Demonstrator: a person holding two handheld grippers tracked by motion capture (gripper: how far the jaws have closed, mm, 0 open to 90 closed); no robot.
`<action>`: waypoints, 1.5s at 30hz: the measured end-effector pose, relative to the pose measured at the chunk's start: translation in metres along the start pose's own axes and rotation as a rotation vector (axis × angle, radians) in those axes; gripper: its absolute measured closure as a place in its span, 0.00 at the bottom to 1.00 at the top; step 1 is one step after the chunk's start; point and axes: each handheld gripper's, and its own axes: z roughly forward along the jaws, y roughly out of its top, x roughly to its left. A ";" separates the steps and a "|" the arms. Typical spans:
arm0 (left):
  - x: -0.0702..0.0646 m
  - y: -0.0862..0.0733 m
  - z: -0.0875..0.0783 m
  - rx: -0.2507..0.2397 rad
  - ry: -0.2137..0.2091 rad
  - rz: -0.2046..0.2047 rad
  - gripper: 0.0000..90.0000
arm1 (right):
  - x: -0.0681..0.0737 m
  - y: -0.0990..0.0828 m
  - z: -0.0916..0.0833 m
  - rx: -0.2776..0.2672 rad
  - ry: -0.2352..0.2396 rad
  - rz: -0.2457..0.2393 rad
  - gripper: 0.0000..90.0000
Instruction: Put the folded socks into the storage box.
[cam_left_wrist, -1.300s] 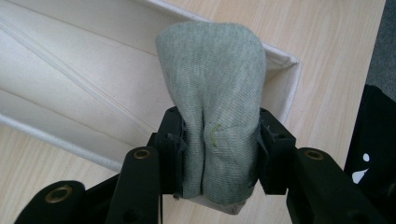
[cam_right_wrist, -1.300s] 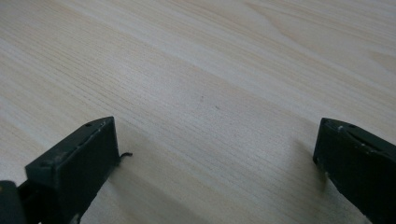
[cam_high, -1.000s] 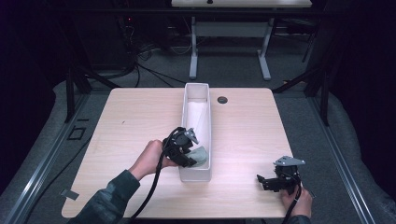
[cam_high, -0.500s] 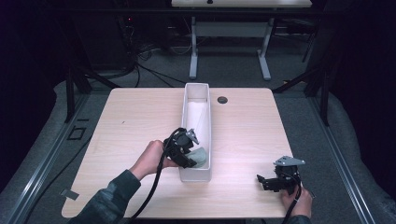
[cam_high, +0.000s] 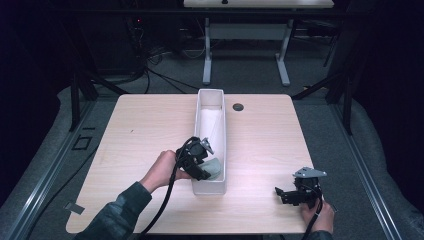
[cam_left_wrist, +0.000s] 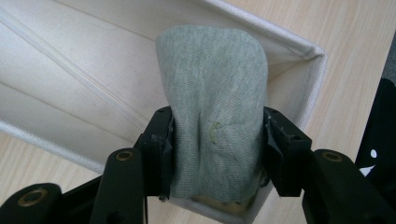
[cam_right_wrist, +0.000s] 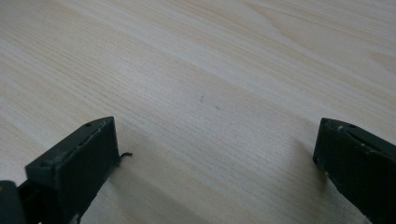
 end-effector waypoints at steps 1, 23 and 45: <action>0.000 0.000 0.000 0.001 0.001 -0.002 0.55 | 0.000 0.000 0.000 0.000 0.000 -0.001 0.00; 0.001 0.000 0.003 -0.005 0.008 -0.022 0.48 | 0.000 0.000 0.000 0.000 0.000 0.001 0.00; 0.002 -0.012 -0.032 -0.120 0.052 -0.052 0.30 | 0.000 0.000 0.000 0.000 -0.001 0.000 0.00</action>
